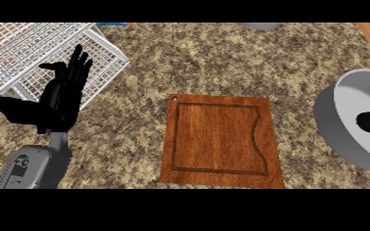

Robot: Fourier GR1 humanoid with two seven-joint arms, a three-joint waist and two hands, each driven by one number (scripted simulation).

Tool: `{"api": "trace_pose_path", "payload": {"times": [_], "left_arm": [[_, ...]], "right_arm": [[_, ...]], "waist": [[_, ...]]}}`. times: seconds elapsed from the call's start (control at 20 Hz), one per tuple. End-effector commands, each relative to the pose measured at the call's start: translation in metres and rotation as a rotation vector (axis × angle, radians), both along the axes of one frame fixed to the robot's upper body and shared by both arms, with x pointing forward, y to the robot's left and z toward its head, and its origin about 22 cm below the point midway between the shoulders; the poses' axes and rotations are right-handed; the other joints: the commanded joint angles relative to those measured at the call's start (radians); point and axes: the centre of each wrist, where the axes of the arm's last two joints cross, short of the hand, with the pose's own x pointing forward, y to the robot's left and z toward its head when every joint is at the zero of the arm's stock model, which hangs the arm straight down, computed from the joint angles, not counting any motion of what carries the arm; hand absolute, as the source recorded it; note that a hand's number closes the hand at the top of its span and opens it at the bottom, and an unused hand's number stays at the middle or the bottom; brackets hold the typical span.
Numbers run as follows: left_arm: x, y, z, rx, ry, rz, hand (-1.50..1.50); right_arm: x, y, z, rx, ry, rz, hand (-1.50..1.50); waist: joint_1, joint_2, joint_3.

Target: Pick the eggplant from the cutting board and place it in the pot

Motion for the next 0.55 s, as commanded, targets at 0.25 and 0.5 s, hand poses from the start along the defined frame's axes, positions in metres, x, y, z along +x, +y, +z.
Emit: {"api": "trace_pose_path", "payload": {"times": [0.25,0.5], "left_arm": [[0.002,0.005,0.015,0.019,-0.067,0.009,0.00],[0.002,0.006,0.013,0.007,-0.069,0.033,0.00]], "right_arm": [[-0.025,-0.015,0.013,0.048,-0.070,0.074,-1.50],[-0.039,-0.020,0.013,0.050,-0.075,0.056,-1.50]], "waist": [[0.008,-0.001,0.009],[-0.011,0.000,0.012]]}}
